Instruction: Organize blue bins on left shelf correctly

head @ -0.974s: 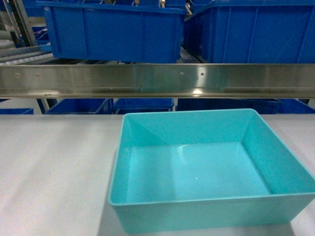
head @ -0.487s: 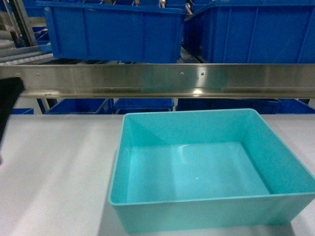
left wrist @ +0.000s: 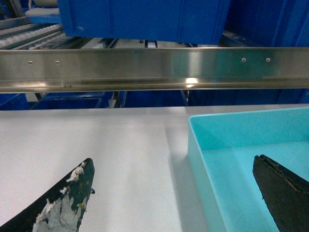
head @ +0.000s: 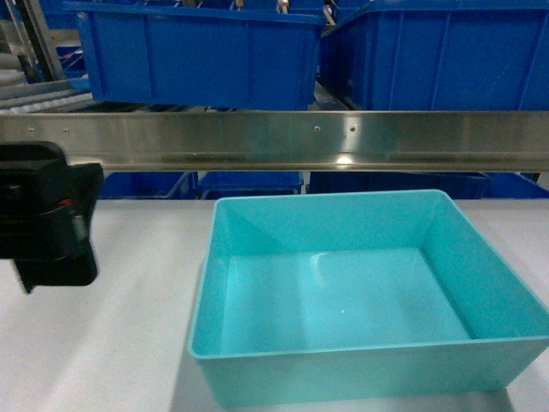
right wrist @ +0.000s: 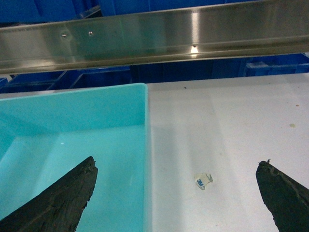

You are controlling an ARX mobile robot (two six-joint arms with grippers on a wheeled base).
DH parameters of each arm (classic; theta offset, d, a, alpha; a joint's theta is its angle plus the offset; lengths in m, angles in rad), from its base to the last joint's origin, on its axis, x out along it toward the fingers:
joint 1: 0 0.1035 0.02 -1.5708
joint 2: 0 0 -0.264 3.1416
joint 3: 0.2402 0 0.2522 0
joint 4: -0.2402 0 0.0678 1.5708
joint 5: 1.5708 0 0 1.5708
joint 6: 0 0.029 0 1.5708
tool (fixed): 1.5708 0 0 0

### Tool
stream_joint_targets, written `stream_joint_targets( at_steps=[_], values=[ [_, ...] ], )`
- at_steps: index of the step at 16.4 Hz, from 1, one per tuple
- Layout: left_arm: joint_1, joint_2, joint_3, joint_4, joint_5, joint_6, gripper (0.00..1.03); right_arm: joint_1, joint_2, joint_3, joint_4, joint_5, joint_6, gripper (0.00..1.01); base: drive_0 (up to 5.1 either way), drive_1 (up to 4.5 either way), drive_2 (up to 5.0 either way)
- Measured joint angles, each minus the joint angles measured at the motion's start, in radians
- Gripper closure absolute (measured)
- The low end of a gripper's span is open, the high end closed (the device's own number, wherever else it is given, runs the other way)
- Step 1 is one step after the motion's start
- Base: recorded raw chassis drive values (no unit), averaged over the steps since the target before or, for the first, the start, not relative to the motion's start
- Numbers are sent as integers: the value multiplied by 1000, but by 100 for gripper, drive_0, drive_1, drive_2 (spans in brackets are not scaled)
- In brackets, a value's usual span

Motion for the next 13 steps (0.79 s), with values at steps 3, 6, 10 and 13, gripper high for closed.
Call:
stream_joint_targets(
  at_steps=[3,6,10,13],
  values=[
    [-26,162,93,-35,33,-39,5,46,120,80,-1,34,5,3,0,0,0],
    [-53,246,186,-142,47,-106,5,72,239,166,-2,72,24,3,0,0,0],
    [-50,365,256,-276,118,-272,5,70,355,227,-14,101,33,3,0,0,0],
    [-42,375,259,-286,121,-353,5,63,356,233,1,122,18,3,0,0,0]
  ],
)
